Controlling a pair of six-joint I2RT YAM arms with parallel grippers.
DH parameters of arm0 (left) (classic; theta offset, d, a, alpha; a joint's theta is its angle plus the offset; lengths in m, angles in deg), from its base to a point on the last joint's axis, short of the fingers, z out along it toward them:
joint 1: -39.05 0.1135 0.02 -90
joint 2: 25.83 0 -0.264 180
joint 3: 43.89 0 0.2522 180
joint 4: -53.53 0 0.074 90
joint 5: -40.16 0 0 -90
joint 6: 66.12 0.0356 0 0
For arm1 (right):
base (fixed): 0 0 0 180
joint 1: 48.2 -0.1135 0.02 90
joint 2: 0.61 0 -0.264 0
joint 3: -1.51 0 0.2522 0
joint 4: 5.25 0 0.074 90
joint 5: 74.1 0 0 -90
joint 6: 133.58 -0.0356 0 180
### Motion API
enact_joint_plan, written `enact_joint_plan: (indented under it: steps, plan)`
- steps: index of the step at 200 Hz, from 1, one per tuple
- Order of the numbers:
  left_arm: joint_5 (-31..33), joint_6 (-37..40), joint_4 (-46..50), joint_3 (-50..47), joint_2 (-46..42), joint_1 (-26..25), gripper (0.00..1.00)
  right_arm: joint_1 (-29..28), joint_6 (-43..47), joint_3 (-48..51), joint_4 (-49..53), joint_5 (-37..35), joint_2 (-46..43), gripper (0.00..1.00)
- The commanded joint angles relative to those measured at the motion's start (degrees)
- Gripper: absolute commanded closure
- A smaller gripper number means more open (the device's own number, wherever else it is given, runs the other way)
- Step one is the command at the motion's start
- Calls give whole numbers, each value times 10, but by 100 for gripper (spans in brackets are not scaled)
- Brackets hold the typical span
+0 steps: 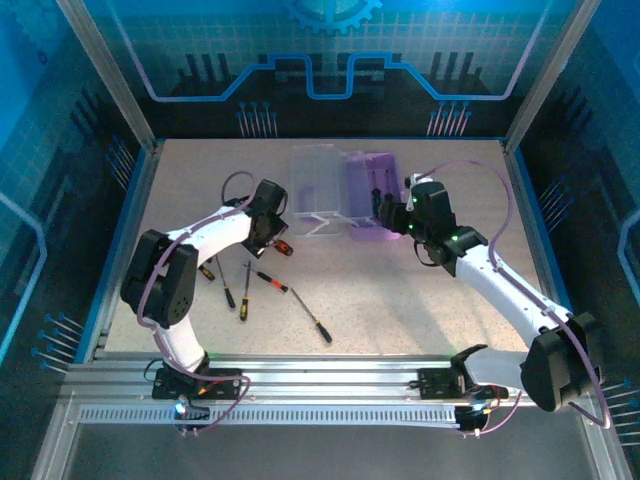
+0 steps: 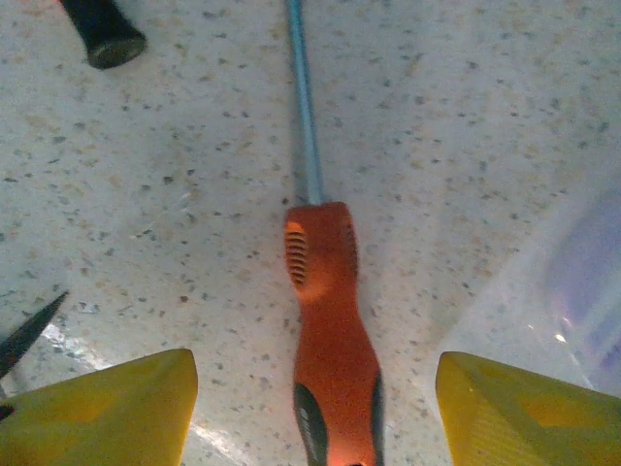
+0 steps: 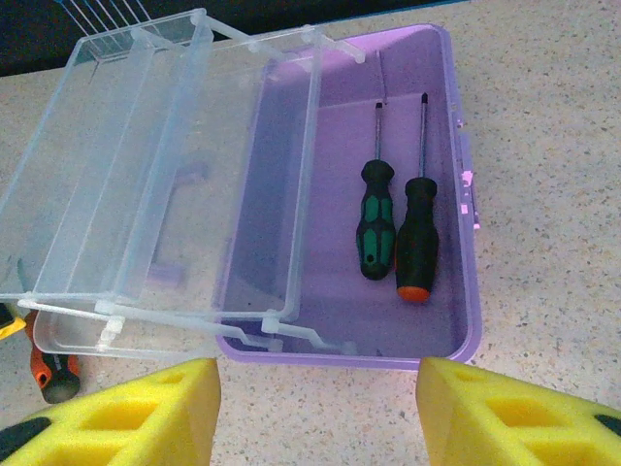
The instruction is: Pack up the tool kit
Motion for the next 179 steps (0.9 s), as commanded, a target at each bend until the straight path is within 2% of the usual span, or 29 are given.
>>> enact_joint_plan:
  steps: [1, 47, 112, 179]
  plan:
    - [1, -21, 8, 9, 16, 22, 34, 9, -8, 5, -9, 5, -14, 44]
    - [6, -28, 36, 49, 67, 32, 43, 11, -9, 4, -3, 3, -11, 45]
    - [-8, -18, 40, 72, 95, 32, 43, 13, -8, 6, -5, -1, -8, 45]
    - [-38, 2, -9, 40, 98, 37, 59, 16, -5, 5, -2, 2, -15, 46]
